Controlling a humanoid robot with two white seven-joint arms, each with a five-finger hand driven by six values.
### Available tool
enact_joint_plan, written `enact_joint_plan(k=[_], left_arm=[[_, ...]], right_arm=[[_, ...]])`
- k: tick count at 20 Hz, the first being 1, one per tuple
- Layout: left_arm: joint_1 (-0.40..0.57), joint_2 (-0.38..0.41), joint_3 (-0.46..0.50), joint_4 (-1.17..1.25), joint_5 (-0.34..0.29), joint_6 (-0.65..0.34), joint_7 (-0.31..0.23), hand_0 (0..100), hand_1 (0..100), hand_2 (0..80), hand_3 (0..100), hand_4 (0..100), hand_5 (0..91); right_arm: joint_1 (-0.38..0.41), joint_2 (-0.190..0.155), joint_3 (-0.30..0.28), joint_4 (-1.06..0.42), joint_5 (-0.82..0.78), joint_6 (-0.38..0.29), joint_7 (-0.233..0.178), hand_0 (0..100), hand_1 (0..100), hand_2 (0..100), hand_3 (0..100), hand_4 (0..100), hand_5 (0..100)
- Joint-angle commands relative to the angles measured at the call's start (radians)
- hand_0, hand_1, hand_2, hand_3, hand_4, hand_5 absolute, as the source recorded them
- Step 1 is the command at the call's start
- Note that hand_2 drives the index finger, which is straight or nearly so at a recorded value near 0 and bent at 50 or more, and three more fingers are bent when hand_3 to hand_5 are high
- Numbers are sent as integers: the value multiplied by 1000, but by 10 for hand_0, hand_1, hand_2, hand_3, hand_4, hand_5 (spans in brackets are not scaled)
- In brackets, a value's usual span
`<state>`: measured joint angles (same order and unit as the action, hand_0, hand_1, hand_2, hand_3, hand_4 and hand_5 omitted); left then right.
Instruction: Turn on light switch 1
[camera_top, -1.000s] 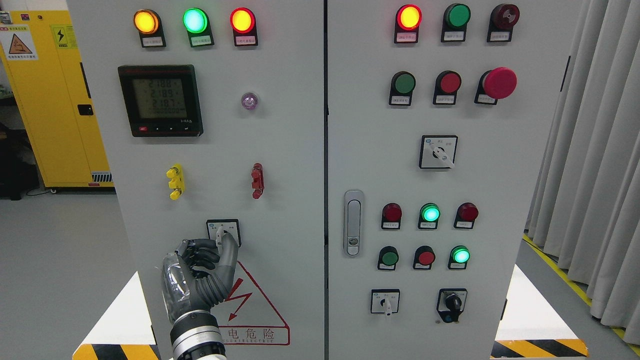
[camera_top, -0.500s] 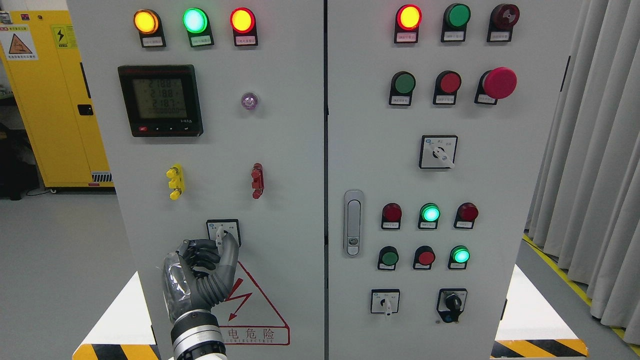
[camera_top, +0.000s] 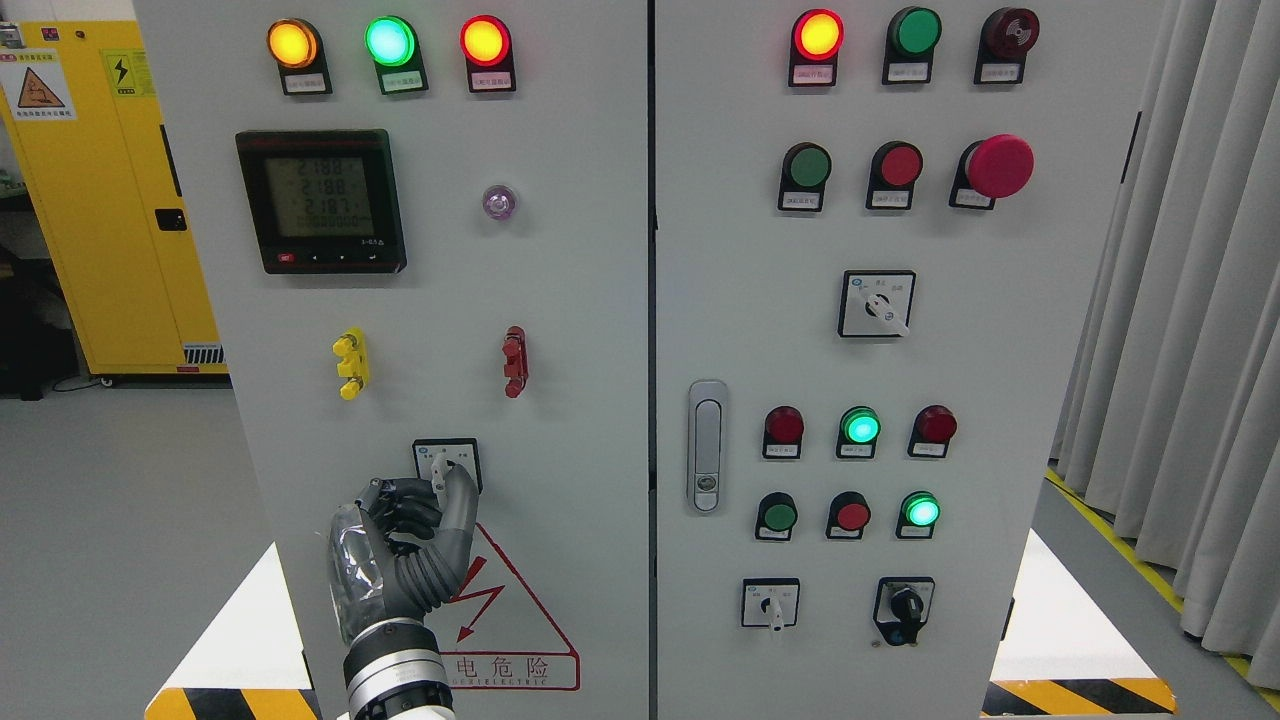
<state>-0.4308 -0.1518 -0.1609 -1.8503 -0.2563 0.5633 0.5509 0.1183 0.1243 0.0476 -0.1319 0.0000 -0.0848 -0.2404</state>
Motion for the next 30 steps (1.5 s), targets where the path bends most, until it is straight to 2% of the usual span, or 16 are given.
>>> enact_joint_plan(k=[1,7,21,30], left_arm=[[0,0,0,0,-1,0,0,347,619,601,816,793,738],[0,0,0,0,-1,0,0,373,608,605,817,795,739],[0,0,-2,0,0,0,-2,519,562,612,821,798,739],[0,0,-5,0,3,0,-3,574,537,618,830,800,741]], right_arm=[[0,0,0,0,-29,0,0,0,500,40,0,0,0],[0,0,0,0,-29,0,0,0,500,40,0,0,0],[0,0,0,0,-29,0,0,0,500,40,0,0,0],[0,0,0,0,-29,0,0,0,500,40,0,0,0]])
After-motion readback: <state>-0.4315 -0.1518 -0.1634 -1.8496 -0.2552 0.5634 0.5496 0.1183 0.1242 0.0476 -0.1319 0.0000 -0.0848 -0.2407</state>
